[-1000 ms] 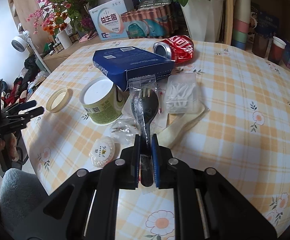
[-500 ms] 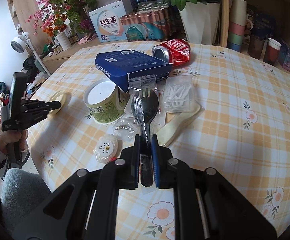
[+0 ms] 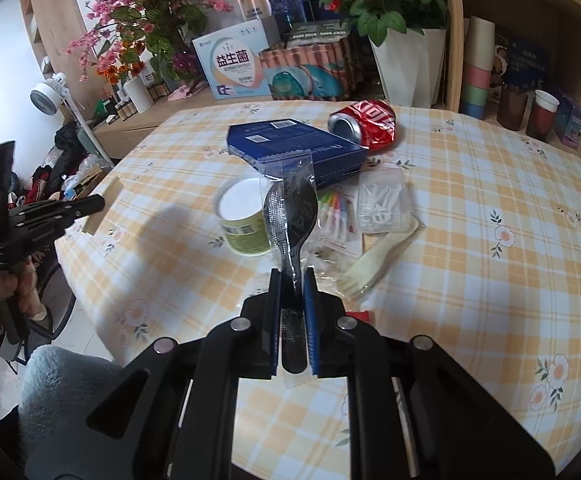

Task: Collect trash
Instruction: 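Grasp the white round plate rim with the left tool while the right holds the fork, then carry the plate and fork over the brown bin and open both tools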

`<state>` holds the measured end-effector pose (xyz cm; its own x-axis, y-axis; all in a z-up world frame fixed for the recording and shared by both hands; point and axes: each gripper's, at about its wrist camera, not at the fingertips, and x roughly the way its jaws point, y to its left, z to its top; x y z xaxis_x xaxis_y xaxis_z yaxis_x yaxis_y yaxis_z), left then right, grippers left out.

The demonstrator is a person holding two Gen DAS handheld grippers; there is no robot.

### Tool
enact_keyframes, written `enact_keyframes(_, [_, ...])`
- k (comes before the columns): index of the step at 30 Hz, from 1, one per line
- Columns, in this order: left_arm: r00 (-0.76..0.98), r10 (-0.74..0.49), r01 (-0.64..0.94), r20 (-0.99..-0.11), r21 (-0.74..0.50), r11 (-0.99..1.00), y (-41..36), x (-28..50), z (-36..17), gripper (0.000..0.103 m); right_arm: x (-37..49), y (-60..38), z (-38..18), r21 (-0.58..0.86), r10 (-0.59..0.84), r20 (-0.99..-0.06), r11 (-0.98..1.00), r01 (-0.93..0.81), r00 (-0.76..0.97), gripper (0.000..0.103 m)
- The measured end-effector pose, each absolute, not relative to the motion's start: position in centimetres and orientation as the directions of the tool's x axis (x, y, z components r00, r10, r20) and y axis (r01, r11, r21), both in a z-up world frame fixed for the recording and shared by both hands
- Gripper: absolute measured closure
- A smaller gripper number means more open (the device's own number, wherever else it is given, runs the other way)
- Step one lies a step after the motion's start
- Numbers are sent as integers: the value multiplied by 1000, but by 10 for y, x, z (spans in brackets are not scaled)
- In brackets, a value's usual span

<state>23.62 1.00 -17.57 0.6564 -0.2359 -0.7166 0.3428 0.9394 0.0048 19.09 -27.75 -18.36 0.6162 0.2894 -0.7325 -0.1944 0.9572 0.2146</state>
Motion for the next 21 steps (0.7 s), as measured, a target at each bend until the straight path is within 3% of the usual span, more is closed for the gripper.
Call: enact_keyframes(21, [658, -414, 422, -629, -147, 895, -16, 82, -136, 100, 103, -258, -133, 198, 295, -652, 955, -218, 698, 89])
